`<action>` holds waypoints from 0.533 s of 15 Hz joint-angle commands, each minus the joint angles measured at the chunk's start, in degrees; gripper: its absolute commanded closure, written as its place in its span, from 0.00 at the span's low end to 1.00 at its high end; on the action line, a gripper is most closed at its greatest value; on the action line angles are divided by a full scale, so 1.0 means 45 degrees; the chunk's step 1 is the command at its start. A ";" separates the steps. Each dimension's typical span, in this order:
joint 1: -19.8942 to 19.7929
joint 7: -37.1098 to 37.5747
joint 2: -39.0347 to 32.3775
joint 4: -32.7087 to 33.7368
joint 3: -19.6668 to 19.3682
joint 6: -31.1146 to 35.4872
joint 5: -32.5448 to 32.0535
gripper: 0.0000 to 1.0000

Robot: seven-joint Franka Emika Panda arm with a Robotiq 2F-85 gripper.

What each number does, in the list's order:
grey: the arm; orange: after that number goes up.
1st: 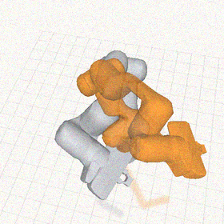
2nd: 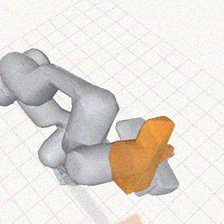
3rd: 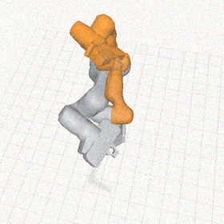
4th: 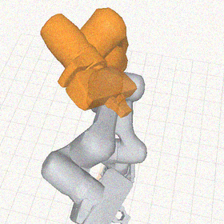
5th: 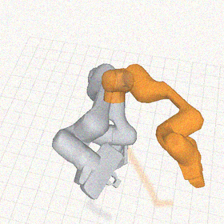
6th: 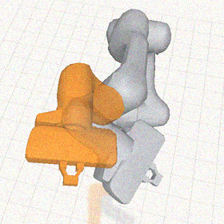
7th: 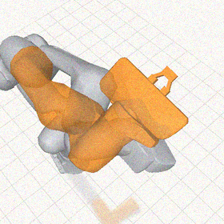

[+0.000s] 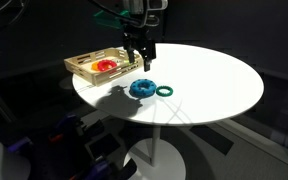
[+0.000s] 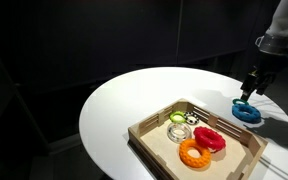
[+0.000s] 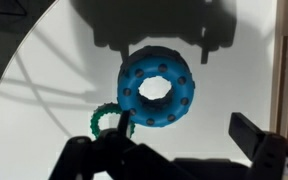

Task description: Remove the blue ring from the wooden tray and put it on the table

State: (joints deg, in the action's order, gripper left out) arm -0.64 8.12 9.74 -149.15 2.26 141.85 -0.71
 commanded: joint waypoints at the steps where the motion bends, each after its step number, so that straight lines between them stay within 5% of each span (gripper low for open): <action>1: 0.0518 -0.0935 0.0879 0.0375 -0.0108 -0.2101 0.1162 0.00; 8: 0.0871 -0.0602 0.2176 0.1026 0.0188 -0.5072 0.1022 0.00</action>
State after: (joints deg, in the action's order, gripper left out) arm 2.84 5.79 16.37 -145.72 2.61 123.81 3.52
